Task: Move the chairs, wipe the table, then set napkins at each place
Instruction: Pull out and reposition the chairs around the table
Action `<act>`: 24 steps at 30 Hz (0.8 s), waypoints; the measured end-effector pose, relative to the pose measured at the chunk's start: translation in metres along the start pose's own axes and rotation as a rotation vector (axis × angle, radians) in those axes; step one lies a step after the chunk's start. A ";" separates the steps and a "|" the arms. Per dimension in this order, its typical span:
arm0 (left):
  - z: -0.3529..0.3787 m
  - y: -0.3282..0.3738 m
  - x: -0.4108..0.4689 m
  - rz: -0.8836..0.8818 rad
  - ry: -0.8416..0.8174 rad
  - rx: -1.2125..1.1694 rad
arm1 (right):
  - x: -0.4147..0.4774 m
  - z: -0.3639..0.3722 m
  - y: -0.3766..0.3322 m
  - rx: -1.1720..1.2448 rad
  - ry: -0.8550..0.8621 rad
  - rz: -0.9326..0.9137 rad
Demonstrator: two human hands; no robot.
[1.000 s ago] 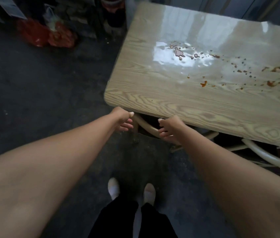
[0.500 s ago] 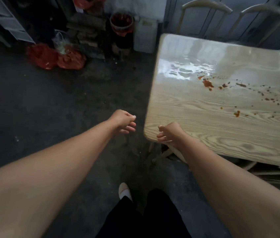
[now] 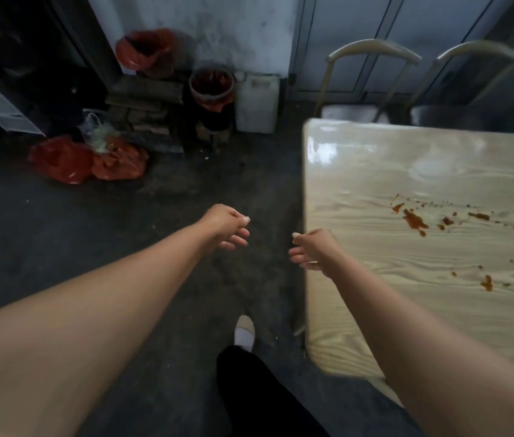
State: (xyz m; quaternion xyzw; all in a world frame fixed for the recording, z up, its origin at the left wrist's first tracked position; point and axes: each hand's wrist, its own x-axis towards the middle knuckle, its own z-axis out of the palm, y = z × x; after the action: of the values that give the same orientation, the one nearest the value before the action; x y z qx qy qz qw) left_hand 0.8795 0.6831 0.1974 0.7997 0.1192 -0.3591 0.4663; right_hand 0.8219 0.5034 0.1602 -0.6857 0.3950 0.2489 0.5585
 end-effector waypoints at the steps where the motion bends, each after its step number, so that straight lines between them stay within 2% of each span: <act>1: -0.012 0.012 0.012 0.000 0.000 0.018 | 0.010 0.005 -0.016 0.017 -0.002 0.014; 10: -0.112 0.108 0.116 0.058 -0.026 0.046 | 0.078 0.034 -0.175 0.040 0.005 -0.012; 16: -0.165 0.175 0.208 0.107 -0.088 0.098 | 0.134 0.030 -0.265 0.113 0.076 -0.022; 24: -0.198 0.290 0.308 0.183 -0.192 0.200 | 0.191 0.007 -0.356 0.260 0.167 0.020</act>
State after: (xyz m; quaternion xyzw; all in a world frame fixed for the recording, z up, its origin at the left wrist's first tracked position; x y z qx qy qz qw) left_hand 1.3435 0.6476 0.2388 0.8116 -0.0354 -0.3998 0.4245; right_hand 1.2227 0.4824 0.2116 -0.6219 0.4759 0.1434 0.6052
